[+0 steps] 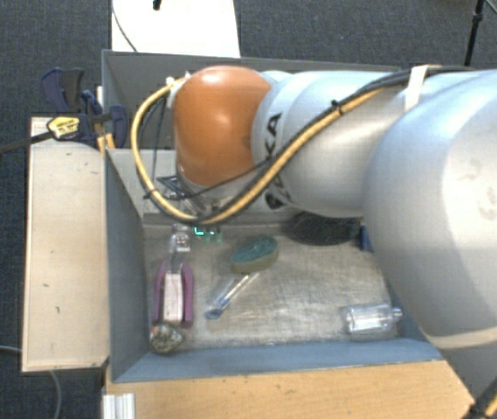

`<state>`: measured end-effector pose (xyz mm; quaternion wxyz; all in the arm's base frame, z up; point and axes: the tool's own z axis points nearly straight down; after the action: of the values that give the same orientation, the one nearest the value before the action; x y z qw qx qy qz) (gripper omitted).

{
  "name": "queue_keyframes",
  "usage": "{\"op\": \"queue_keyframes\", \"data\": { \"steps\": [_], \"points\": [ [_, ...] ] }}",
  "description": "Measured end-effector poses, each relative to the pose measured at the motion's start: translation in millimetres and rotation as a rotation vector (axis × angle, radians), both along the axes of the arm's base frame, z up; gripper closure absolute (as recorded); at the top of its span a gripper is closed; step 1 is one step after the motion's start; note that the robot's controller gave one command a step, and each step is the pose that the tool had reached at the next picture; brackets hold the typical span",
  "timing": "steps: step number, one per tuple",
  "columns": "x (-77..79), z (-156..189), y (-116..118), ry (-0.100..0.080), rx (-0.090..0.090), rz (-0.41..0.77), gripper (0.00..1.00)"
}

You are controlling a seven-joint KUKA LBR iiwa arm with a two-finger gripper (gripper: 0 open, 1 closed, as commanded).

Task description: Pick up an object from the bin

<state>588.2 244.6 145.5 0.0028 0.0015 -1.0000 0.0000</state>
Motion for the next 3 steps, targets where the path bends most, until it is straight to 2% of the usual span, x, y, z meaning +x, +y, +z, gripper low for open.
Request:
{"op": "queue_keyframes", "data": {
  "steps": [1,2,3],
  "points": [
    [-7.0,-70.6,-68.6,-0.004,-0.003,0.073,0.00],
    [-2.5,-23.2,-124.2,-0.013,-0.001,0.306,0.00],
    [-11.2,-42.6,-139.4,-0.030,0.010,0.351,0.00]
  ]
}}
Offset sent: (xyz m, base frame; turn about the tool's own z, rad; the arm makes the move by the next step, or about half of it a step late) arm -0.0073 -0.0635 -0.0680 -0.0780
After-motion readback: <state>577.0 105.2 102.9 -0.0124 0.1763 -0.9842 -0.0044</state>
